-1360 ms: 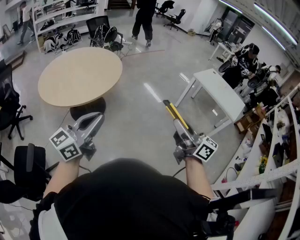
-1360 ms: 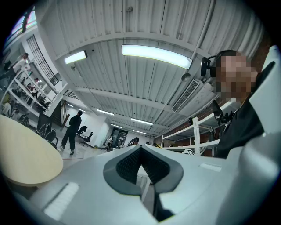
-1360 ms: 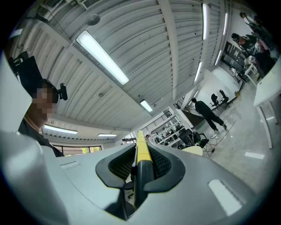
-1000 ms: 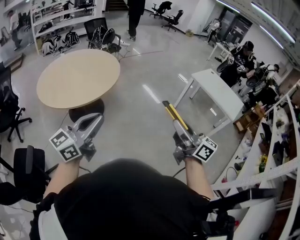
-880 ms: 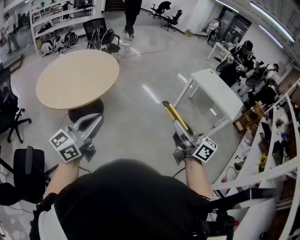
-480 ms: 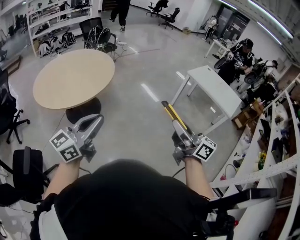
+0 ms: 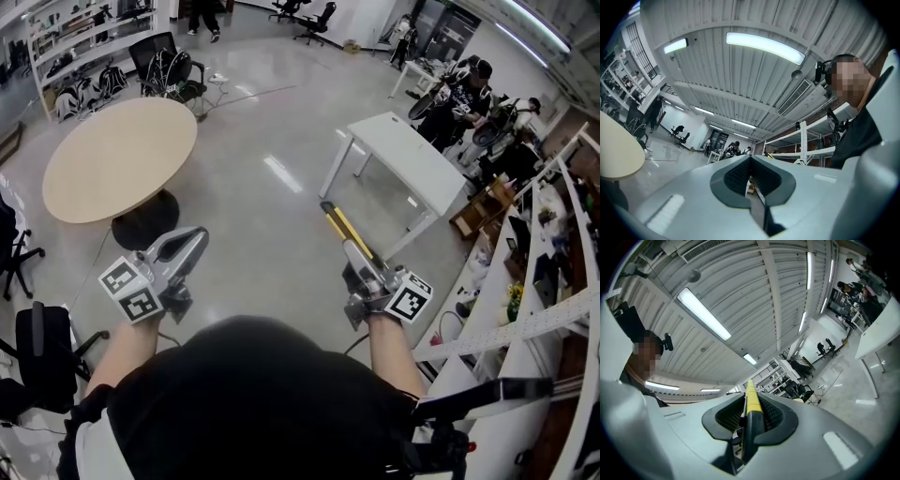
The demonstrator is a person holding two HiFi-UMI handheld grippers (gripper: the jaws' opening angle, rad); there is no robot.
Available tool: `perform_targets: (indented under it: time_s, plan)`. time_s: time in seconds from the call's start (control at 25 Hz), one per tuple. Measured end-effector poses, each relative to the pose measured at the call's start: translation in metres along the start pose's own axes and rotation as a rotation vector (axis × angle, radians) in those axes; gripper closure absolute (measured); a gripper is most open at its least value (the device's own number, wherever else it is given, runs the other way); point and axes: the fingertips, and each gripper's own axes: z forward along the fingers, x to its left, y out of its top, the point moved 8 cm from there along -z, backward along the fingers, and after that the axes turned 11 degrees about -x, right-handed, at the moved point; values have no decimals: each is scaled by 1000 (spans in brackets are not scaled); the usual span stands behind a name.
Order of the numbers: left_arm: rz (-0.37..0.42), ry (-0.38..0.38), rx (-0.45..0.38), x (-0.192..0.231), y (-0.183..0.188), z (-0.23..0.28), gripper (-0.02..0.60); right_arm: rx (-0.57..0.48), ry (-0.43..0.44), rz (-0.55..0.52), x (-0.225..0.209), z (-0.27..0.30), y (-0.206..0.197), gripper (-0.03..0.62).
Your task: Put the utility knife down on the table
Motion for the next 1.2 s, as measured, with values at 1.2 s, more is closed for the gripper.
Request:
perform_targets:
  time_s: [1.2]
  plan:
    - [-97, -197, 25, 264, 30, 126, 583, -67, -130, -104, -116, 199, -4, 503]
